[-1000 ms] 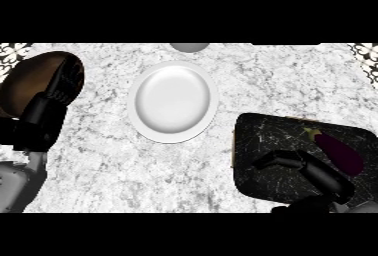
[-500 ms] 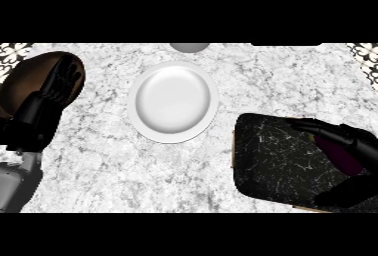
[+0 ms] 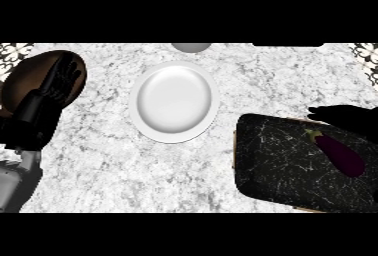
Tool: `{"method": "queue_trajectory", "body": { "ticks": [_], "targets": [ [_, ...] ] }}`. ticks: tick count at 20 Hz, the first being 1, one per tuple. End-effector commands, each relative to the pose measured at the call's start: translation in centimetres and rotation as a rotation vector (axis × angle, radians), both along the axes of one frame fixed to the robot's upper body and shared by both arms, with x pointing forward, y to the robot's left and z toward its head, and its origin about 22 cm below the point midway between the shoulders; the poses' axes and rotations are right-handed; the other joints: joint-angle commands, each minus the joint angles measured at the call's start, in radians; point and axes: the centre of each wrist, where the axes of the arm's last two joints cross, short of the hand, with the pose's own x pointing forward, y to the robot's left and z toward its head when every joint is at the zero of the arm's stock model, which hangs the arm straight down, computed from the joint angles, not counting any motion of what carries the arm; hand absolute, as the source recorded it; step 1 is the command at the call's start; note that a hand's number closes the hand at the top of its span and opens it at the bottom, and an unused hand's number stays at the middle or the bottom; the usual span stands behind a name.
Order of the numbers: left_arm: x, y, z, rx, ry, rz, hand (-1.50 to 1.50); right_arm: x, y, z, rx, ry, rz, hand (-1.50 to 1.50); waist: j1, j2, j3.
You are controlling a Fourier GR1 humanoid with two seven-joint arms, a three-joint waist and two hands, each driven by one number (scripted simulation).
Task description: Pick the eggplant from the tray and place it in the plate
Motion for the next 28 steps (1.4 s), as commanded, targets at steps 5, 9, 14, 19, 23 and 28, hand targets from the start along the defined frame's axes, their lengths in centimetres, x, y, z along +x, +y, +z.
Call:
{"method": "queue_trajectory", "body": {
  "ticks": [5,9,14,19,23,28],
  "targets": [
    [0.5,-1.0,-1.6,-0.006,-0.022,-0.018,0.0,0.2,3.2,-0.9,-0.328,0.123,-0.012,-1.5,0.004,0.007,0.003],
    [-0.3,2.2,-1.0,-0.011,0.0,-0.013,0.0,1.0,3.9,-3.0,-0.349,0.095,-0.058,-1.5,0.006,0.004,0.003],
    [0.0,-0.1,-0.3,-0.005,-0.006,-0.002,0.0,1.4,3.5,-5.1,-0.432,0.063,-0.088,-1.5,0.003,0.004,0.004],
    [-0.6,-1.0,-0.8,0.0,0.009,-0.015,0.0,2.2,1.1,-6.3,-0.53,0.103,-0.137,-1.5,0.001,0.003,0.004],
    [0.3,-0.9,0.2,-0.001,-0.003,0.004,0.0,3.2,2.4,-6.7,-0.527,0.098,-0.146,-1.5,-0.003,0.003,0.004],
    [-0.1,-0.4,-0.6,-0.017,0.009,0.006,0.0,2.7,0.1,-11.0,-0.526,0.108,-0.131,-1.5,-0.001,0.003,0.004]
  ]
}}
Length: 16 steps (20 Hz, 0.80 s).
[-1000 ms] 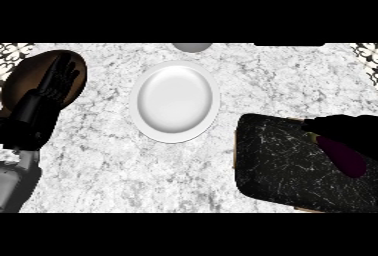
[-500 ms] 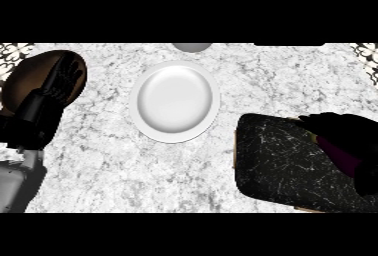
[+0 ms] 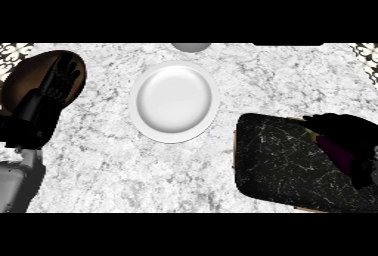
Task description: Pick the eggplant from the tray and place it in the plate
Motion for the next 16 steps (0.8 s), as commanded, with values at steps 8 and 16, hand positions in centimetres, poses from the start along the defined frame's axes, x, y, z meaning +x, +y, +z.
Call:
{"method": "queue_trajectory", "body": {
  "ticks": [8,16],
  "targets": [
    [0.8,-0.2,-1.5,-0.007,-0.003,-0.001,0.0,0.9,-1.1,-4.4,-0.06,0.053,-0.019,-1.5,-0.004,0.001,0.0],
    [-0.4,-0.3,0.6,0.004,0.012,-0.009,0.0,1.1,-1.5,-5.9,0.076,-0.105,0.081,1.5,0.003,-0.001,0.001]
  ]
}}
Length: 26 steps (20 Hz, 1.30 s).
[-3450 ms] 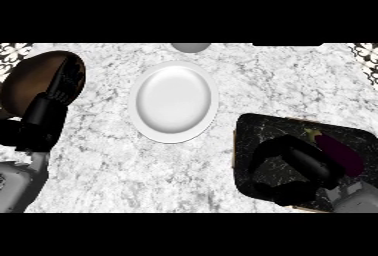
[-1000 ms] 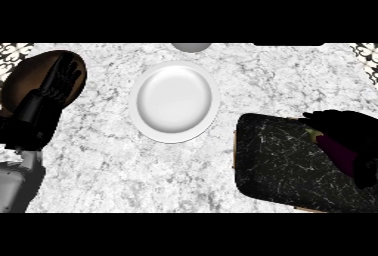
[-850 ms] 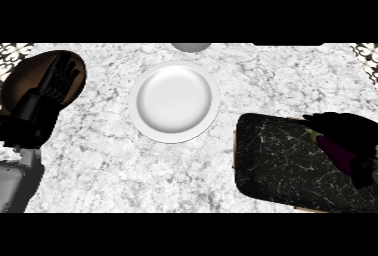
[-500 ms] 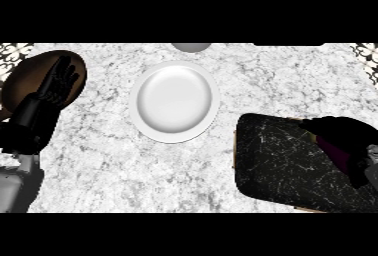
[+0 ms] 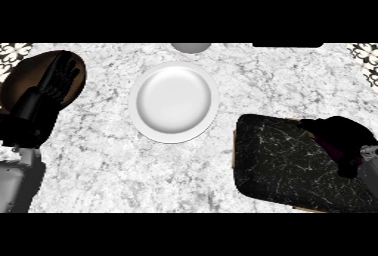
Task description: Pick the eggplant from the tray and place it in the plate
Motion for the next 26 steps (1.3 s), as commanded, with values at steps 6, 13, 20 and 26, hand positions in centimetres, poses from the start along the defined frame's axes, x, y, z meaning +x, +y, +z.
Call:
{"method": "queue_trajectory", "body": {
  "ticks": [6,13,20,26],
  "targets": [
    [-1.0,1.0,-0.4,-0.004,0.011,0.046,0.0,-1.8,-0.8,-2.8,0.088,-0.219,-0.42,1.5,-0.057,-0.009,0.008],
    [-2.1,3.0,-1.2,0.001,0.036,0.132,0.0,-6.0,-0.5,-3.5,0.082,-0.457,-0.91,1.5,-0.125,-0.033,0.002],
    [-1.6,2.2,-0.9,0.005,0.021,0.082,0.0,-10.0,10.2,2.2,0.32,-0.684,-0.921,1.5,-0.072,-0.014,0.004],
    [-1.1,1.3,-0.6,0.002,0.013,0.043,0.0,-13.9,16.5,8.7,0.561,-0.869,-0.765,1.5,-0.03,-0.004,0.006]
  ]
}}
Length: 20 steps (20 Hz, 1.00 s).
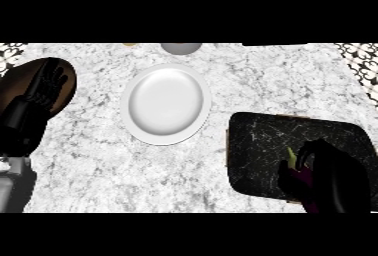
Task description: Pick the eggplant from the tray and place it in the plate
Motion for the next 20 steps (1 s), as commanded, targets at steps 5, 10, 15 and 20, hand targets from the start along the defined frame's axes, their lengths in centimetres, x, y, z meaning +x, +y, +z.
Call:
{"method": "queue_trajectory", "body": {
  "ticks": [5,10,15,20],
  "targets": [
    [1.1,-0.4,-0.4,-0.008,-0.008,-0.055,0.0,-3.9,9.2,5.6,0.173,-0.249,0.145,1.5,0.044,0.016,0.003],
    [1.0,-2.4,1.1,0.017,0.002,-0.065,0.0,-0.6,13.4,7.0,0.17,-0.242,0.205,1.5,0.064,0.017,0.004],
    [1.2,-2.2,1.0,0.013,-0.022,-0.076,0.0,3.6,16.2,7.6,0.194,-0.221,0.19,1.5,0.077,0.02,0.003],
    [1.2,-3.9,0.3,-0.008,-0.02,-0.089,0.0,7.4,17.1,8.9,0.288,-0.222,0.216,1.5,0.08,0.021,0.004]
  ]
}}
